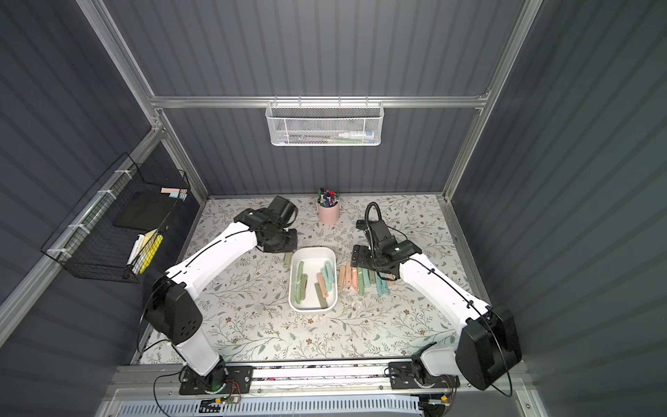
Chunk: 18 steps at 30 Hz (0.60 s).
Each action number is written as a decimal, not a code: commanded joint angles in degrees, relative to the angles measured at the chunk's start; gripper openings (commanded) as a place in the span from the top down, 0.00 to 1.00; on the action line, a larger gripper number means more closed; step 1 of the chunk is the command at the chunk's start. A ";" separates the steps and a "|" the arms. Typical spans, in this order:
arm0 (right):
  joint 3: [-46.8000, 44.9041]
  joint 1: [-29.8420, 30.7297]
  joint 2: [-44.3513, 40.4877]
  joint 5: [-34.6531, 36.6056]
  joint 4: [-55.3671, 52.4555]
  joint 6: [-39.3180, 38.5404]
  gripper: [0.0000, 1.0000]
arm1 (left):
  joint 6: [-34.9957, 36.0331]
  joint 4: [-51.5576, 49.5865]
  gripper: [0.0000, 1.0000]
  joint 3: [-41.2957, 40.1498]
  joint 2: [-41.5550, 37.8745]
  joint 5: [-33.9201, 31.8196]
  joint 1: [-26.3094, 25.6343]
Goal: Take the fruit knife out of the storage box
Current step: Place the fruit knife at the center of the board.
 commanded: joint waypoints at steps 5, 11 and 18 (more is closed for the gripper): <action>1.30 -0.08 1.48 -1.76 0.42 -0.09 0.11 | 2.28 6.97 0.71 -14.02 -3.21 1.71 6.32; 1.61 -0.07 2.31 -3.45 0.46 -0.47 0.10 | 3.18 15.97 0.71 -19.94 -0.08 3.87 6.33; 0.97 -0.04 2.29 -4.27 1.07 0.02 0.09 | 3.66 18.38 0.71 -20.38 3.74 3.65 6.33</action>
